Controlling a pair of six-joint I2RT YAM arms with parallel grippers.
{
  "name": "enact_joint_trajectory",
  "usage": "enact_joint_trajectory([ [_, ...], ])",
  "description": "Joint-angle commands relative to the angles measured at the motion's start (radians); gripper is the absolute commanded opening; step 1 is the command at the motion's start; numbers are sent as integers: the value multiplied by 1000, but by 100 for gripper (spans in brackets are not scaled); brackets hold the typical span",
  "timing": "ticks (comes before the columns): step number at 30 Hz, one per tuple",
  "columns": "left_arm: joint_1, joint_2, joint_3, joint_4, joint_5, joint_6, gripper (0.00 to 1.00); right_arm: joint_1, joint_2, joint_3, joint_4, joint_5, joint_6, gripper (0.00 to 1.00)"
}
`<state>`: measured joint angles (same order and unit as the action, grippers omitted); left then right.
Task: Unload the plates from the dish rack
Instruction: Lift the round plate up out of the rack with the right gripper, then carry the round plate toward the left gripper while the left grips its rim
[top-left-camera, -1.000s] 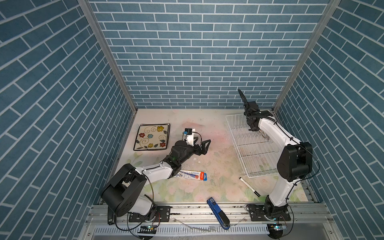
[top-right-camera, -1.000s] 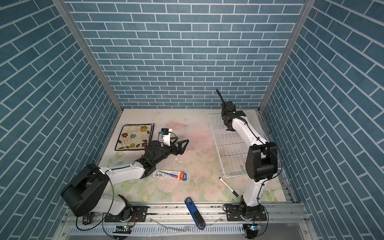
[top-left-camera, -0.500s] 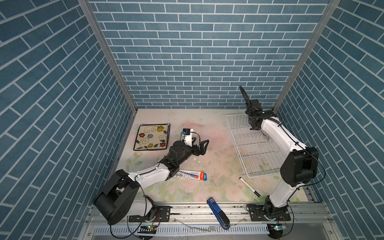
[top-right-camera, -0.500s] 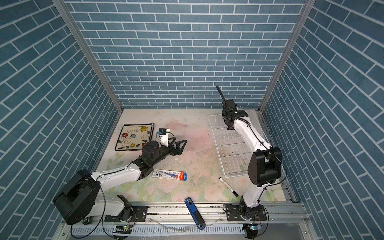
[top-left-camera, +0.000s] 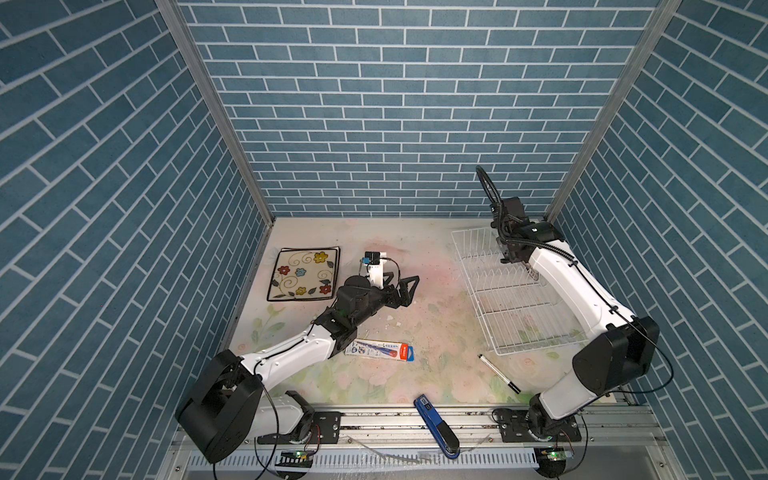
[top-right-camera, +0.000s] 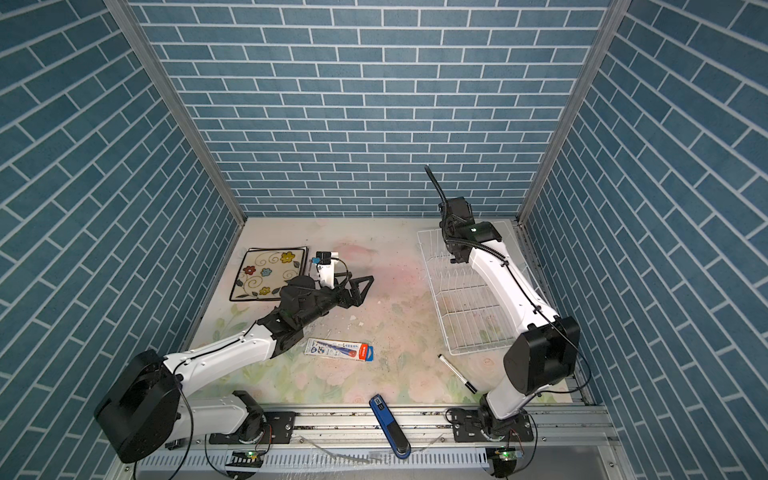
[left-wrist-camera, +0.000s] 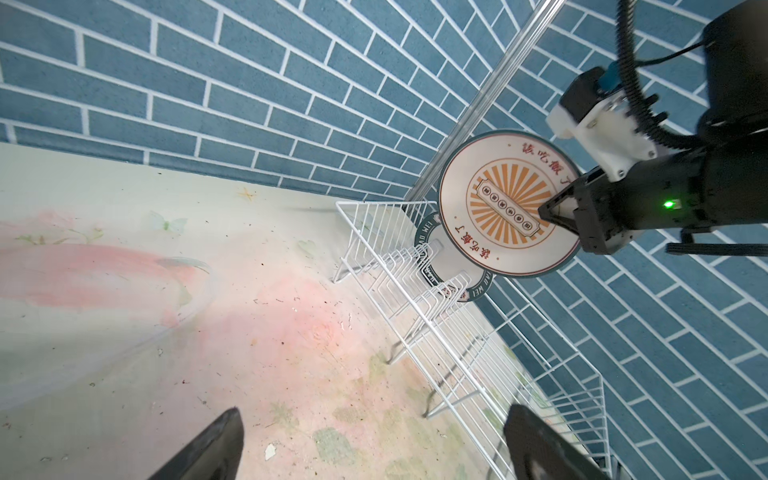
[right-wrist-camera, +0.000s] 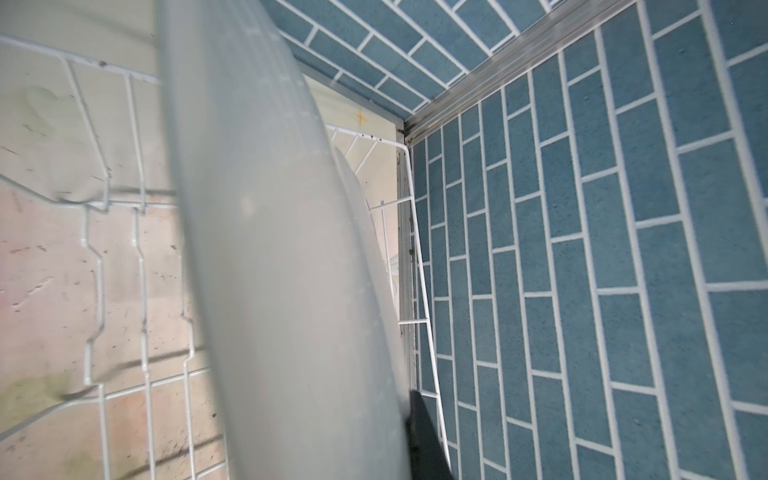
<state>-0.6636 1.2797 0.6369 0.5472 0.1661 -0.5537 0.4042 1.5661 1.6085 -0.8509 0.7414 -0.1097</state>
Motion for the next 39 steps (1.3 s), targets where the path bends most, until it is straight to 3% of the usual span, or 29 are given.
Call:
enact_joint_trajectory([
  [1,-4,-13,44,-64,26,-13,100,15,-130,-23,6,-56,52,0],
  [9,9,-8,113,-155,72,-31,100,15,-425,-235,148,-404,227,0],
  [17,46,39,144,-133,191,-108,100,6,-577,-424,294,-670,385,0],
  [28,98,89,144,-28,280,-201,99,-69,-619,-670,603,-1070,632,0],
  [39,140,133,133,35,320,-268,91,-76,-487,-803,890,-1307,873,0],
])
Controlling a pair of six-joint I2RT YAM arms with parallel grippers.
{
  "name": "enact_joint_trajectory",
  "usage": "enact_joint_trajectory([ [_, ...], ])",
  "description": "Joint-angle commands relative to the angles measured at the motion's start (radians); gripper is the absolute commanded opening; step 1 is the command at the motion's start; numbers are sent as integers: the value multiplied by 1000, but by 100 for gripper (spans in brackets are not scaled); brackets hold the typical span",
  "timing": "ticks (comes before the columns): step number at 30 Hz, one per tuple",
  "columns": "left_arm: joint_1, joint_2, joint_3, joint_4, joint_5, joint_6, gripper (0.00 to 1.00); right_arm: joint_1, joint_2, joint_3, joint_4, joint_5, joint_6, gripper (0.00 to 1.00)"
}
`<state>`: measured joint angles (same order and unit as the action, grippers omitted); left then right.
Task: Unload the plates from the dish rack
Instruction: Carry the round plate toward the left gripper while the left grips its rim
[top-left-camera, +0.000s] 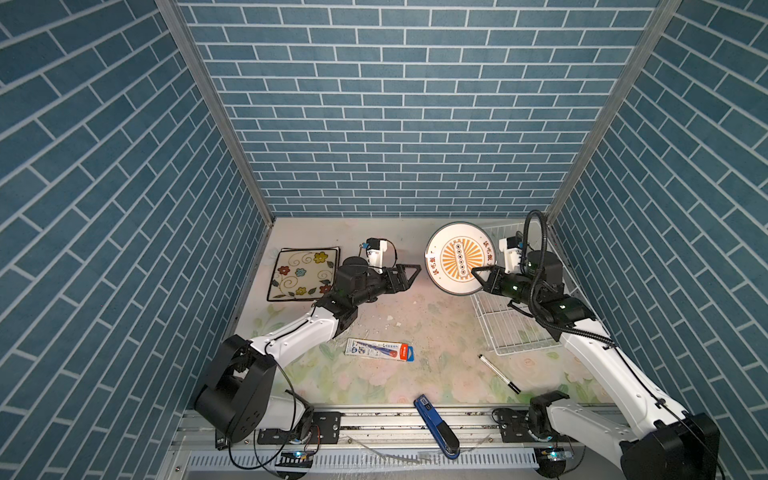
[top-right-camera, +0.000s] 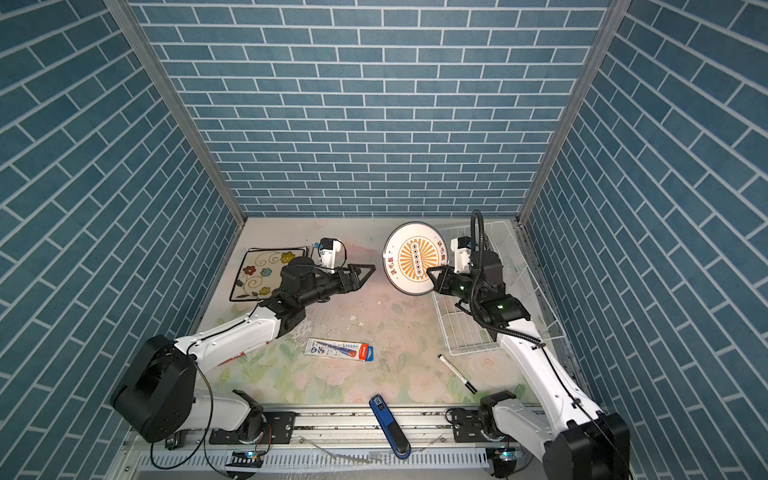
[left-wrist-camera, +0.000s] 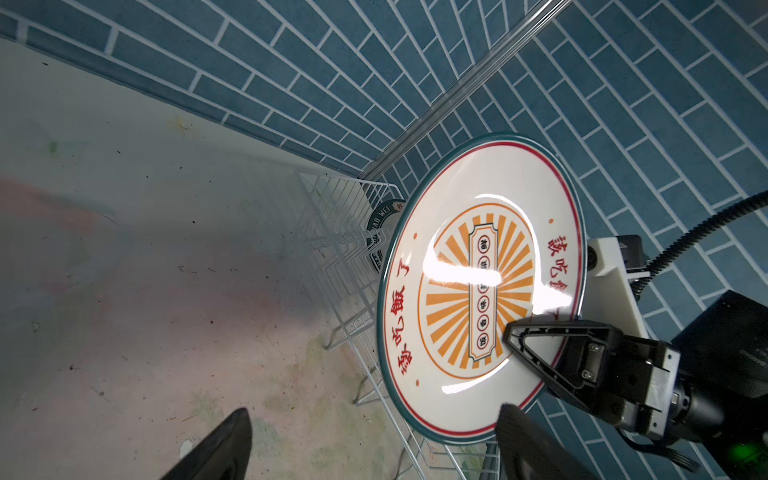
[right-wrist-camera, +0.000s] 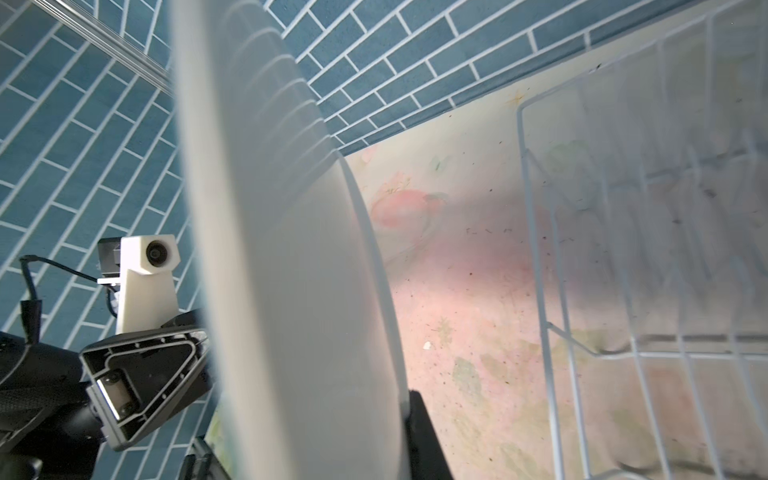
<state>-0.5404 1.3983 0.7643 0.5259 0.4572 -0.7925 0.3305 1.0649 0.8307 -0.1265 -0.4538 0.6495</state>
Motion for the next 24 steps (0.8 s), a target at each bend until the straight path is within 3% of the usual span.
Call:
enact_joint_trajectory([
  [1,24,22,5,67,38,-39,89,-2,20,-33,184,-124,126,0],
  [13,34,90,2,151,63,-90,72,-2,83,-76,319,-231,226,0],
  [18,37,120,8,209,90,-129,56,1,121,-79,364,-304,242,0],
  [24,36,127,17,204,95,-129,43,14,147,-85,385,-341,249,0],
])
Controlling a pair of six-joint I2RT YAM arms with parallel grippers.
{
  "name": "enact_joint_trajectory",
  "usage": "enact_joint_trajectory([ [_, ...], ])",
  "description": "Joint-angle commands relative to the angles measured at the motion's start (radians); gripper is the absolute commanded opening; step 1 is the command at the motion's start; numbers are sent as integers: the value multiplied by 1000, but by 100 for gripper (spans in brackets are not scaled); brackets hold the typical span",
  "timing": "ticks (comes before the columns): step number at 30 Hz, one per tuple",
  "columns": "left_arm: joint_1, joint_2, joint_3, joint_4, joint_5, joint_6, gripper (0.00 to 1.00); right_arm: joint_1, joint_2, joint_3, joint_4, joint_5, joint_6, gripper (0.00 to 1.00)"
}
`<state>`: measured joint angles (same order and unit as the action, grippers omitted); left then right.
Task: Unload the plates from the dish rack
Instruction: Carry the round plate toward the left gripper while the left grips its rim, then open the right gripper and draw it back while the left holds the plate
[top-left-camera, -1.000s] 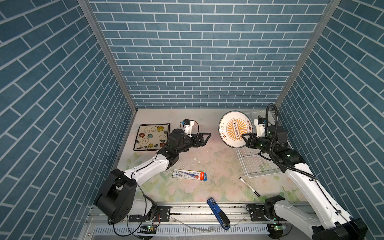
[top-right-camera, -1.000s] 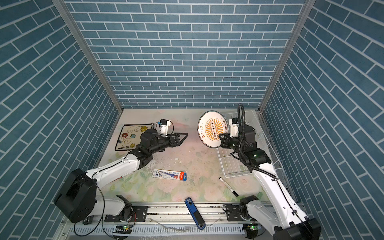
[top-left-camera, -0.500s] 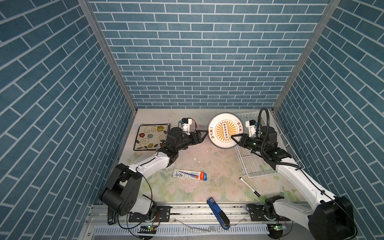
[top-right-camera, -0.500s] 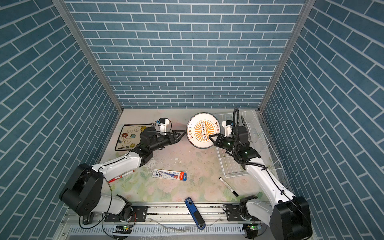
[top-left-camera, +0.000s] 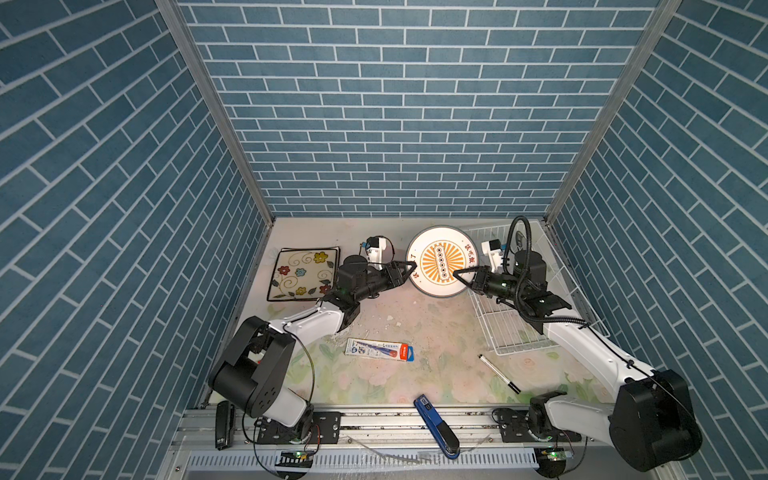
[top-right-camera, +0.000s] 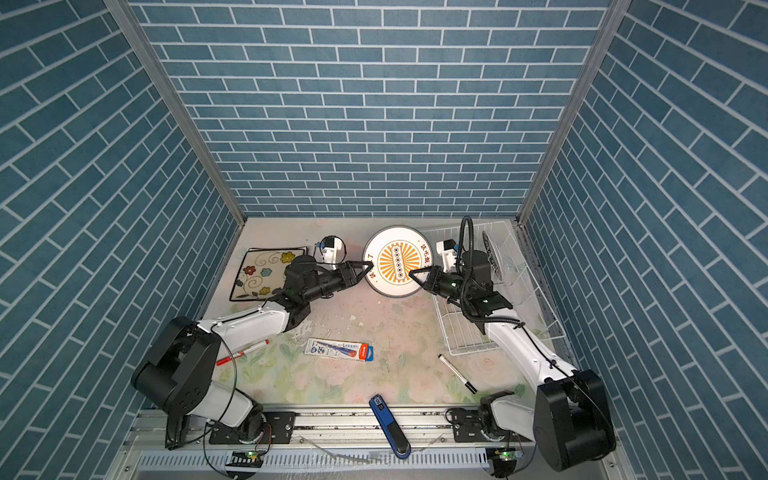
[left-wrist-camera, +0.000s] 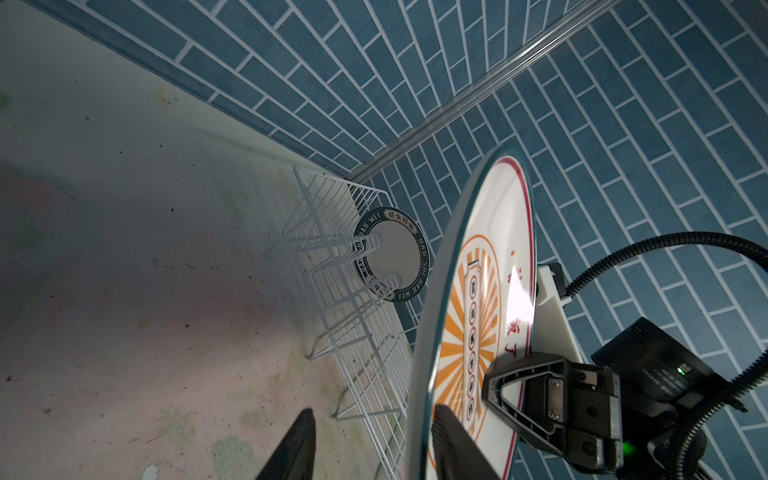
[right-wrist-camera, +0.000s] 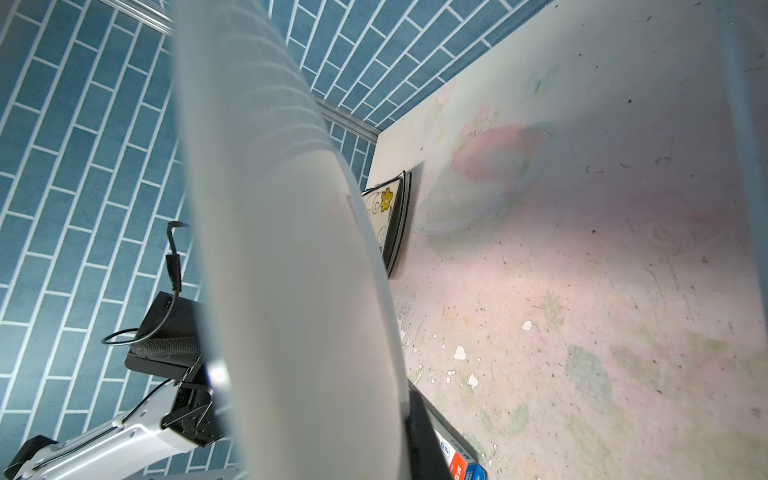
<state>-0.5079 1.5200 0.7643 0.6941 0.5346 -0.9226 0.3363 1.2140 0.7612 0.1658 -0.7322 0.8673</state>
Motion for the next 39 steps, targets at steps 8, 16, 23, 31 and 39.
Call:
enact_joint_trajectory([
  [8,4,15,22,36,22,-2,30,15,21,-13,108,-89,32,0],
  [16,5,15,26,36,25,-10,20,21,28,-11,117,-101,30,0],
  [23,4,13,25,31,21,-13,0,24,27,-13,124,-107,30,0],
  [31,20,2,19,38,18,-26,0,23,19,-11,111,-104,25,46],
  [39,71,-3,-18,84,4,-71,0,21,0,-2,20,-42,-13,74],
])
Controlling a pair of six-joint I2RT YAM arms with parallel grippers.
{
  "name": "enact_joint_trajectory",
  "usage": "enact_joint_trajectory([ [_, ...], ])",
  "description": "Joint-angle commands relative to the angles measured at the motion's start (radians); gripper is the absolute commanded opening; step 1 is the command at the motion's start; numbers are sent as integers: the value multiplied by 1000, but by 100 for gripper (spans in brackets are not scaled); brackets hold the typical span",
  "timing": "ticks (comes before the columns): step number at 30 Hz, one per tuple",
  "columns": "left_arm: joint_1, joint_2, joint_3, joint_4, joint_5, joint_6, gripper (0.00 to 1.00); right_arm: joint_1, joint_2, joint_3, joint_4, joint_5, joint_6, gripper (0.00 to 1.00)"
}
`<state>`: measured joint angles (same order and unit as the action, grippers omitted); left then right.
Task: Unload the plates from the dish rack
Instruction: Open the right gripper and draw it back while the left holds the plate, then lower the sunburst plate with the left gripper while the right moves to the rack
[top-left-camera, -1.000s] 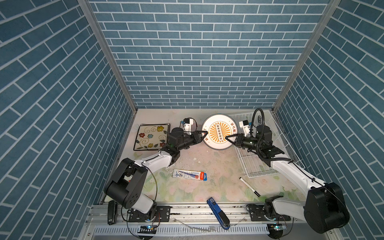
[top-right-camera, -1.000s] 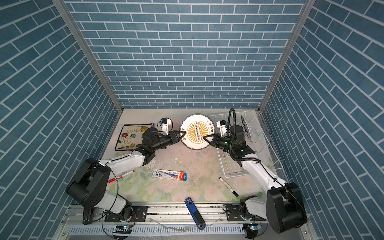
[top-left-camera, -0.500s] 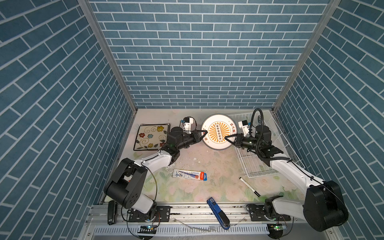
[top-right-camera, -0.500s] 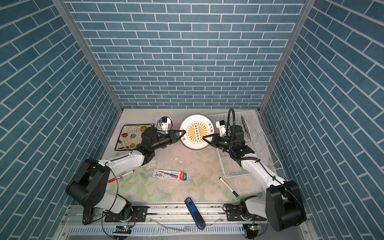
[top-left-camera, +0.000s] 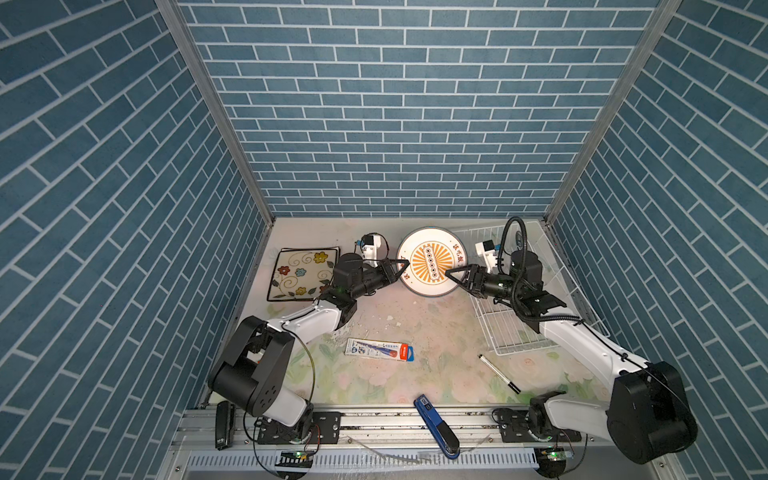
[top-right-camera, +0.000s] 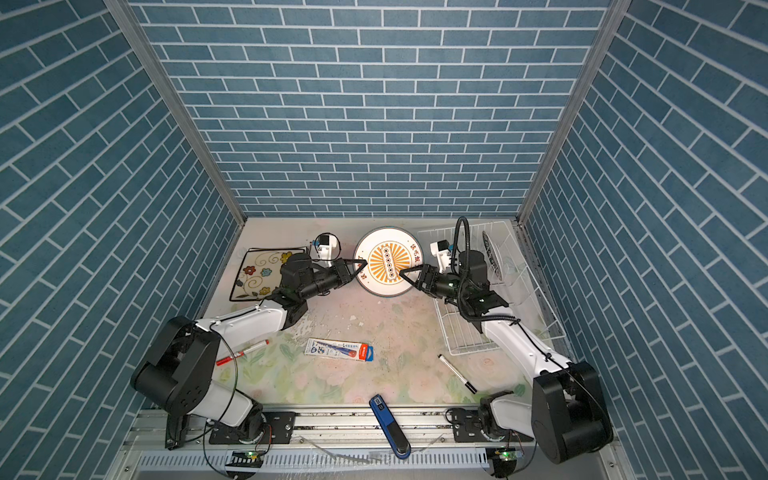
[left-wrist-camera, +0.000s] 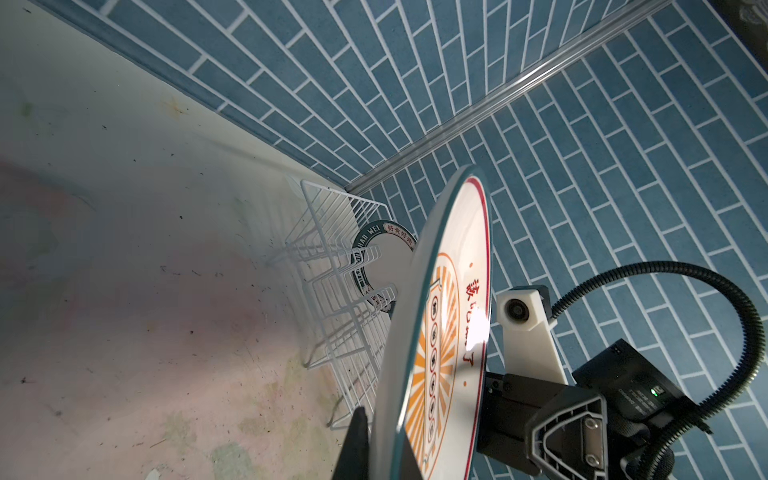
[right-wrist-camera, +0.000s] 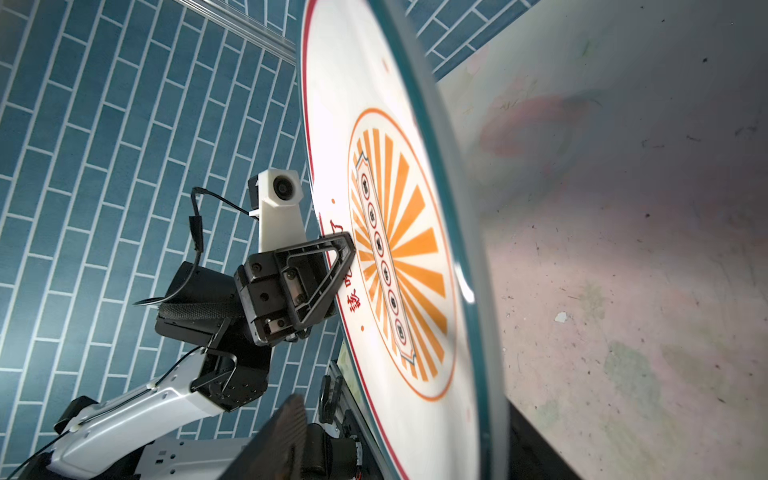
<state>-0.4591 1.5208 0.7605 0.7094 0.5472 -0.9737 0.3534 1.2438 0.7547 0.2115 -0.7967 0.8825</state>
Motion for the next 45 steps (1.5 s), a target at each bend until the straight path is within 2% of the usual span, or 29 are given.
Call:
enact_joint_trajectory([
  [1,28,-4,-21,75,-10,-27,0,2,-33,7,-39,28,-34,76],
  [7,67,-8,-55,68,-39,-28,0,-8,-68,26,-128,73,-82,81],
  [16,68,-15,-59,-127,-191,75,0,-16,-117,49,-220,126,-132,83],
  [21,69,8,-59,-166,-258,101,0,-17,-150,59,-271,147,-161,83],
  [36,73,150,-47,-122,-295,64,0,-34,-237,88,-480,251,-261,83],
  [45,94,190,-56,-94,-295,55,0,-39,-248,74,-487,258,-266,83],
])
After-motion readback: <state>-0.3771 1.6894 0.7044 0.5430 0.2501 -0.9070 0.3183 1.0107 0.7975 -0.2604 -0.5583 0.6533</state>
